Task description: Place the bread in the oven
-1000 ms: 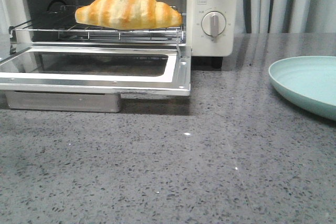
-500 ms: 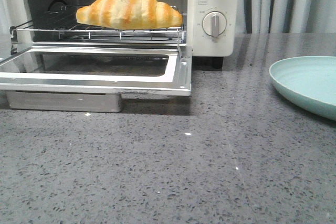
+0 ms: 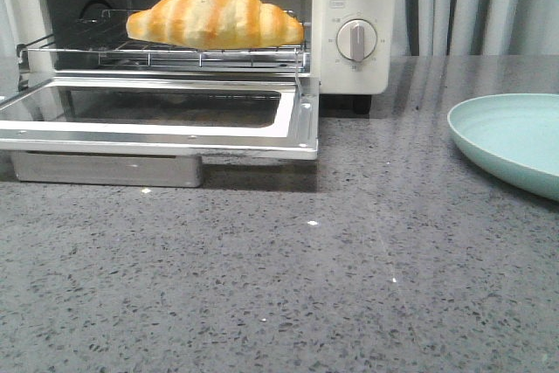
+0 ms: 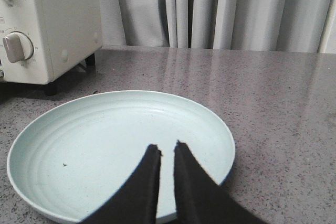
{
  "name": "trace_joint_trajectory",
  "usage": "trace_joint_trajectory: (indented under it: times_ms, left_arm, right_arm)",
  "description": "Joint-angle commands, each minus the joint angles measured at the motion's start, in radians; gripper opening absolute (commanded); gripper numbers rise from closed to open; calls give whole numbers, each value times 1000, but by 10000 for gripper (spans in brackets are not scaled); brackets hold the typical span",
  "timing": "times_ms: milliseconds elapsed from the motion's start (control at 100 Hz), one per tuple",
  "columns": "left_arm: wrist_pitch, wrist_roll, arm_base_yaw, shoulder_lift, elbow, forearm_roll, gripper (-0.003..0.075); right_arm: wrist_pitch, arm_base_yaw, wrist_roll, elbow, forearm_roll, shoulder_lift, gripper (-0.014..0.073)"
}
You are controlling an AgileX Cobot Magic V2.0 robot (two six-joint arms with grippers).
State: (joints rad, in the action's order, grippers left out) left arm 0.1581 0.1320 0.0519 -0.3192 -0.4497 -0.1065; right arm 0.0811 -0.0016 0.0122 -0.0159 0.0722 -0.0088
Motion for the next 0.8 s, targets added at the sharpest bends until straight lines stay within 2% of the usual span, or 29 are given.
trace_joint_trajectory:
  times_ms: [0,200,790]
  left_arm:
    - [-96,-2,2,32,33,-2,-20]
    - [-167,-2,2,106,135,-19,-20]
    - [-158,-2,2,331,218,-19,-20]
  right_arm:
    - [-75,-3,-1,-9,11,-24,38]
    - [-75,-3,-1,-9,11,-24,38]
    - [-75,-3,-1,-9,11,-24,38]
